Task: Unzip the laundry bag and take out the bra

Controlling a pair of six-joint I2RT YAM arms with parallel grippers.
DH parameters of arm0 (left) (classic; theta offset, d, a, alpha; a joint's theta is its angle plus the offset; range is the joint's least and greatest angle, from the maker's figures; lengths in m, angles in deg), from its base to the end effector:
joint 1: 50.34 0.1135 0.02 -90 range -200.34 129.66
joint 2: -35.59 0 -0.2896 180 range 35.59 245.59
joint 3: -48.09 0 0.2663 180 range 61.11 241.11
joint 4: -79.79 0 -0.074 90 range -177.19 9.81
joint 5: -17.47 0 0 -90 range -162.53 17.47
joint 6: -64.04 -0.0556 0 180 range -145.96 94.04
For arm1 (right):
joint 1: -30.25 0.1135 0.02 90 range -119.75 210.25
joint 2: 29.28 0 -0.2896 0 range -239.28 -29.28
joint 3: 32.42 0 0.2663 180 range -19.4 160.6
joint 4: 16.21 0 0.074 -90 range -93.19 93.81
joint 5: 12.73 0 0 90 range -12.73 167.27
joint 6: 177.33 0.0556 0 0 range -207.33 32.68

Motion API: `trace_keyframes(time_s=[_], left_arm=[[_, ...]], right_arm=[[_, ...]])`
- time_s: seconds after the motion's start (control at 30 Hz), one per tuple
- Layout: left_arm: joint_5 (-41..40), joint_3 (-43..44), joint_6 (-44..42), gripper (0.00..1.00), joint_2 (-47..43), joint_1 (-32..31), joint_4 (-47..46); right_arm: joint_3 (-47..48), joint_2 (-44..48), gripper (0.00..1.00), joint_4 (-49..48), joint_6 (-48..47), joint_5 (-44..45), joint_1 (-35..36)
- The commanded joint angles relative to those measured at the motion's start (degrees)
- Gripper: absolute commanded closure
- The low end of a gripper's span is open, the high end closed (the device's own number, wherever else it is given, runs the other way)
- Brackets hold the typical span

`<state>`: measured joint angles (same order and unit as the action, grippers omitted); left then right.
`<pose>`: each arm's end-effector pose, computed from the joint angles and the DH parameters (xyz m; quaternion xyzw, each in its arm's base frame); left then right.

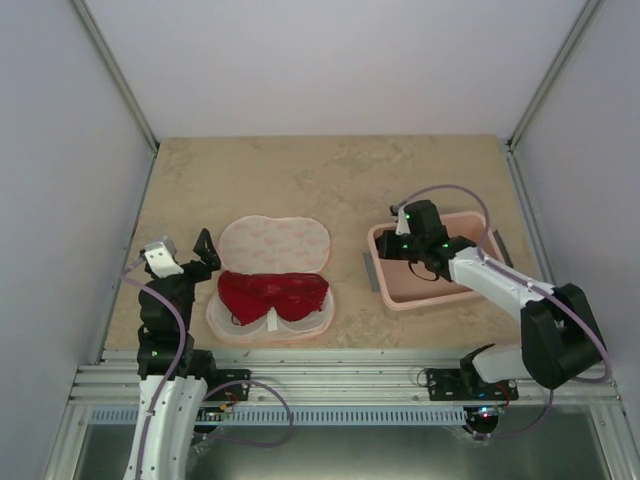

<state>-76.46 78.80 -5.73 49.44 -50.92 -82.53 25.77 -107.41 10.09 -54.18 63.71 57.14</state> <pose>0.1232 0.0026 0.2582 -0.1452 0.6972 -0.1027 0.6945 0.2611 0.1470 0.2136 0.0064 0.9225 0.2800 0.2656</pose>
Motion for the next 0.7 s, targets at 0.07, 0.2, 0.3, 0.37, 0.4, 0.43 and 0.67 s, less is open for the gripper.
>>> trace_keyframes(time_s=[0.07,0.2,0.3,0.37,0.4,0.43,0.67], left_arm=[[0.9,-0.4,0.2,0.01,-0.3,0.4,-1.5],[0.7,-0.4,0.1,0.01,-0.3,0.4,-1.4],[0.9,-0.4,0.0,0.01,-0.3,0.4,-1.4],[0.9,-0.4,0.0,0.01,-0.2,0.4,-1.4],[0.9,-0.4,0.0,0.01,-0.2,0.4,-1.3],[0.9,-0.3,0.0,0.01,-0.1,0.4,-1.4],[1.1,-0.4,-0.1,0.01,-0.1,0.4,-1.4]], right_arm=[[3.8,-7.0,1.0,-13.1,5.7,4.1,3.9],[6.6,-12.3,1.0,-17.6,6.8,4.1,5.3],[8.7,-14.9,0.99,-19.1,6.9,5.2,5.8],[10.2,-16.1,1.0,-19.0,6.3,6.1,5.8],[11.2,-16.4,1.0,-18.8,5.8,6.3,5.8],[12.1,-16.6,1.0,-18.3,5.1,6.4,5.8],[15.8,-11.2,0.82,-11.8,-8.0,3.6,5.9]])
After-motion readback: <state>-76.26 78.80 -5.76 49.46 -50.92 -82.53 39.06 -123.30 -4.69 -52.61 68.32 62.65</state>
